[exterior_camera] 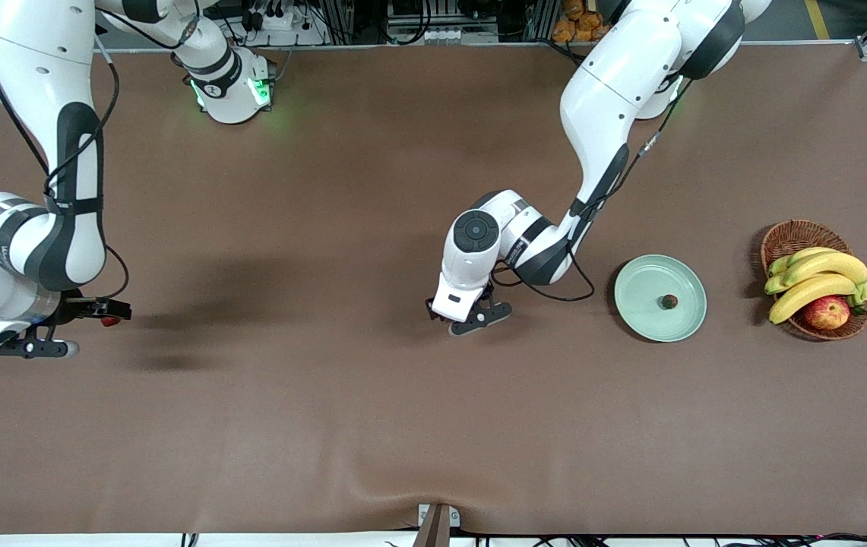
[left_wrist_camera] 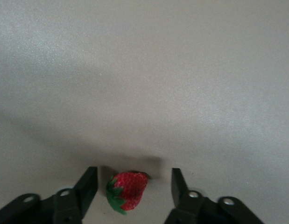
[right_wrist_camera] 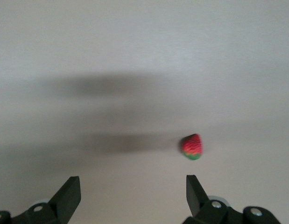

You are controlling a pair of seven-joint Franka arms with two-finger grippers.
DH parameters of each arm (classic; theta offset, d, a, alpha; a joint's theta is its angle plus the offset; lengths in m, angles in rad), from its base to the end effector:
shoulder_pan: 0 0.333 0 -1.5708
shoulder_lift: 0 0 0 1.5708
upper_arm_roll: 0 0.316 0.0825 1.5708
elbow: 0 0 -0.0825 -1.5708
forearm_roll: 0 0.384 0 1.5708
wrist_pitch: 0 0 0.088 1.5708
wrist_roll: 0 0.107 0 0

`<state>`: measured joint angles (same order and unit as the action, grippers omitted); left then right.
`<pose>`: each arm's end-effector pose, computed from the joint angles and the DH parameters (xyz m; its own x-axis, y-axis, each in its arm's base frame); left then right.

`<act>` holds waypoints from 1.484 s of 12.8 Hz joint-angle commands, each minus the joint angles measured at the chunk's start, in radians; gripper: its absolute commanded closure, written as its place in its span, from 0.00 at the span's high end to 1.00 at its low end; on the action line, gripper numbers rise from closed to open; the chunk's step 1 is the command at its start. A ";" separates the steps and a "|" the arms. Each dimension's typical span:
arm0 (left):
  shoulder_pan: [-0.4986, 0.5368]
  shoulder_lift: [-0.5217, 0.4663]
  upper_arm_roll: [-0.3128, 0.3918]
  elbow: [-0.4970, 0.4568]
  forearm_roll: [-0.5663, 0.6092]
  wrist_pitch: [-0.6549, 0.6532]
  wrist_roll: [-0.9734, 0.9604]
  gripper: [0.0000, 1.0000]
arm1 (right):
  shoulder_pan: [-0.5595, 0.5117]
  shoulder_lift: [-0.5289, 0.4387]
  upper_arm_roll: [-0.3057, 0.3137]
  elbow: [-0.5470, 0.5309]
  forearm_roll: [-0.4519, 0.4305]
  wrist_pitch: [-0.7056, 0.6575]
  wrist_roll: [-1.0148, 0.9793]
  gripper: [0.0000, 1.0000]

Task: Collect all strawberries into plate
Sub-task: 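Drop the strawberry onto the plate with the left gripper while the right gripper grasps another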

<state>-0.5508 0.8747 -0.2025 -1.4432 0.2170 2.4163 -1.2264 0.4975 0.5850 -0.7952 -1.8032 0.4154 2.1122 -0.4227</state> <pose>0.5551 -0.4791 0.1833 0.9194 0.3905 0.0466 0.3839 -0.9168 0.1098 0.6241 -0.1276 0.2937 0.9954 -0.0409 -0.0872 -0.0378 -0.9986 0.0367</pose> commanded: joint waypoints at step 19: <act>0.587 -0.484 -0.057 -0.504 -0.024 -0.306 0.898 0.08 | -0.309 0.118 0.260 -0.042 0.000 0.242 -0.059 1.00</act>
<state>-0.0397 0.4397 -0.2335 -1.8068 0.2060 2.0166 -0.4113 0.2254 0.7058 -0.5641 -1.8507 0.4157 2.3432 -0.4619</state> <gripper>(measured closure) 0.670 0.000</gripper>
